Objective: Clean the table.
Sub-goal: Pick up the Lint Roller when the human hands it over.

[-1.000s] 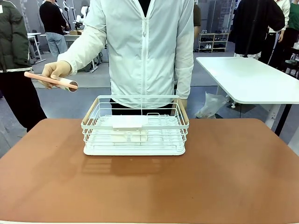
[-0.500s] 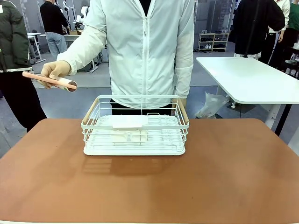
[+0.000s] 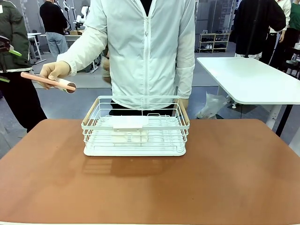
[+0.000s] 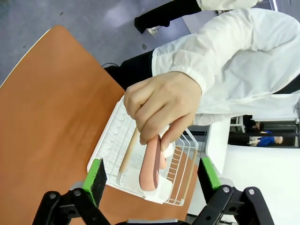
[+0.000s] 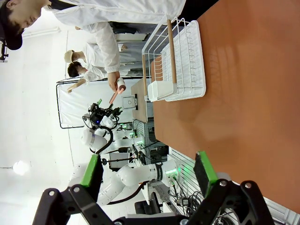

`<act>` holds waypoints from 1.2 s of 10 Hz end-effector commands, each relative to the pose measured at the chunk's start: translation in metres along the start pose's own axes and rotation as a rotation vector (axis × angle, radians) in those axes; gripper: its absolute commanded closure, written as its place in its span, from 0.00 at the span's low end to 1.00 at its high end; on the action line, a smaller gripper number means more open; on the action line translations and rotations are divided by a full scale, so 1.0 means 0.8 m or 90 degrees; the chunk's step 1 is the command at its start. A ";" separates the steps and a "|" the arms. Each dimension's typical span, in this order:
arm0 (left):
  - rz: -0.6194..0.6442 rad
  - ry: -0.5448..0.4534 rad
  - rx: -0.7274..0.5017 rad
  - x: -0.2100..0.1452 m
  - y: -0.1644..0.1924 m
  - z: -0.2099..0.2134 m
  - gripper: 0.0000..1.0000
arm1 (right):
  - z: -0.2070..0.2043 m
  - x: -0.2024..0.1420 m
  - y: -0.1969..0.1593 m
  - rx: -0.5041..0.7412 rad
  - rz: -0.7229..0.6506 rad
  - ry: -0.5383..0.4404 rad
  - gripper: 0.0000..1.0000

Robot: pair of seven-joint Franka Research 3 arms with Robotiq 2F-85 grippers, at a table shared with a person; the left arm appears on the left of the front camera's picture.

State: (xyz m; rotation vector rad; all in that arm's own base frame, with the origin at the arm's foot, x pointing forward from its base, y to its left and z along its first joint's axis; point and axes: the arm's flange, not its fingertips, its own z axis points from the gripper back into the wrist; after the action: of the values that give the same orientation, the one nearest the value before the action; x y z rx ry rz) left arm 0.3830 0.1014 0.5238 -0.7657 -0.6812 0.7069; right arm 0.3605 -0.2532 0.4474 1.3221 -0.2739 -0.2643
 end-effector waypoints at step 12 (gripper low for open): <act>0.092 -0.027 -0.009 -0.025 0.008 -0.082 0.00 | 0.003 -0.001 0.002 0.000 0.002 0.000 0.00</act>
State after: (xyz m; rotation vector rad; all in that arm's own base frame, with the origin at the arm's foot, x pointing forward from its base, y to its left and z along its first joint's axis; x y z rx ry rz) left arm 0.4139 0.0683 0.4826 -0.8227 -0.6320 0.8510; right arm 0.3606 -0.2534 0.4477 1.3216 -0.2745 -0.2639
